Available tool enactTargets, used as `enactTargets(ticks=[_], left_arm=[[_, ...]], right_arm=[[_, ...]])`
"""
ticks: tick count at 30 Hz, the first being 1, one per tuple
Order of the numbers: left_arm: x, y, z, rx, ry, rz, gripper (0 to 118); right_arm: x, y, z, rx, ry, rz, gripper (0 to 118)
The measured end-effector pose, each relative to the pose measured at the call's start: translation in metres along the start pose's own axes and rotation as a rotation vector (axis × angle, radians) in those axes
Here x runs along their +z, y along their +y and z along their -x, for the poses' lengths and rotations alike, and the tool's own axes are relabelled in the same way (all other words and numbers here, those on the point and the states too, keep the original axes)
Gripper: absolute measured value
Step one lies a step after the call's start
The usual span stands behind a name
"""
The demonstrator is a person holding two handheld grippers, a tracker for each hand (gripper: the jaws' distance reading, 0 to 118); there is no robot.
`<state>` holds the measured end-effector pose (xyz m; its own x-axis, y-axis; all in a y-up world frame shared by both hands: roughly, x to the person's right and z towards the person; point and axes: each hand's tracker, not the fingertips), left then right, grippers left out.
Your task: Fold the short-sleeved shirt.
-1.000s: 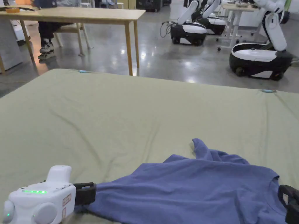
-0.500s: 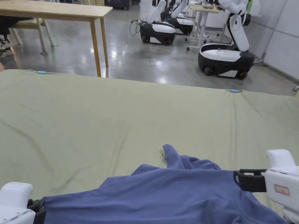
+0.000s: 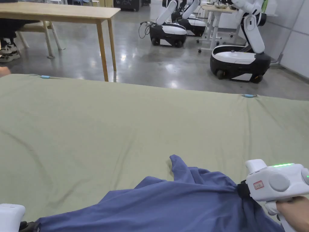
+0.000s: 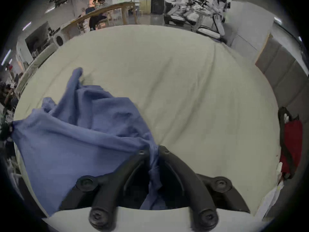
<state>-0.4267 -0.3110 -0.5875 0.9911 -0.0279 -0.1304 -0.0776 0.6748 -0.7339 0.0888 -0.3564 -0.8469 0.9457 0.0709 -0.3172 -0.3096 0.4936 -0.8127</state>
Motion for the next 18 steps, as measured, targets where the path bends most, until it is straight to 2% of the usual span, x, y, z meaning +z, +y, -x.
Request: enactTargets(ticks=[1,3,4,5,8,11,18], left_arm=[[0.0,0.001,0.001,0.001,-0.005,0.001,3],[0.0,0.003,-0.001,-0.004,-0.008,-0.002,3],[0.0,0.005,-0.001,-0.007,-0.01,-0.007,3],[0.002,0.008,0.0,-0.01,-0.015,-0.017,3],[0.015,0.026,0.005,-0.021,-0.021,-0.062,2],[0.036,0.059,0.009,-0.031,-0.039,-0.128,2],[0.093,0.162,0.011,-0.104,0.05,-0.34,2]], right_arm=[[0.009,-0.002,0.007,0.041,-0.022,-0.013,10],[0.027,-0.003,0.017,0.067,0.031,-0.006,10],[0.038,-0.004,0.02,0.076,0.025,-0.049,10],[0.052,-0.003,0.022,0.069,0.006,-0.104,10],[0.102,0.008,0.015,-0.002,0.048,-0.228,10],[0.161,0.019,0.009,-0.011,0.037,-0.358,10],[0.306,0.054,-0.008,-0.046,-0.023,-0.671,10]])
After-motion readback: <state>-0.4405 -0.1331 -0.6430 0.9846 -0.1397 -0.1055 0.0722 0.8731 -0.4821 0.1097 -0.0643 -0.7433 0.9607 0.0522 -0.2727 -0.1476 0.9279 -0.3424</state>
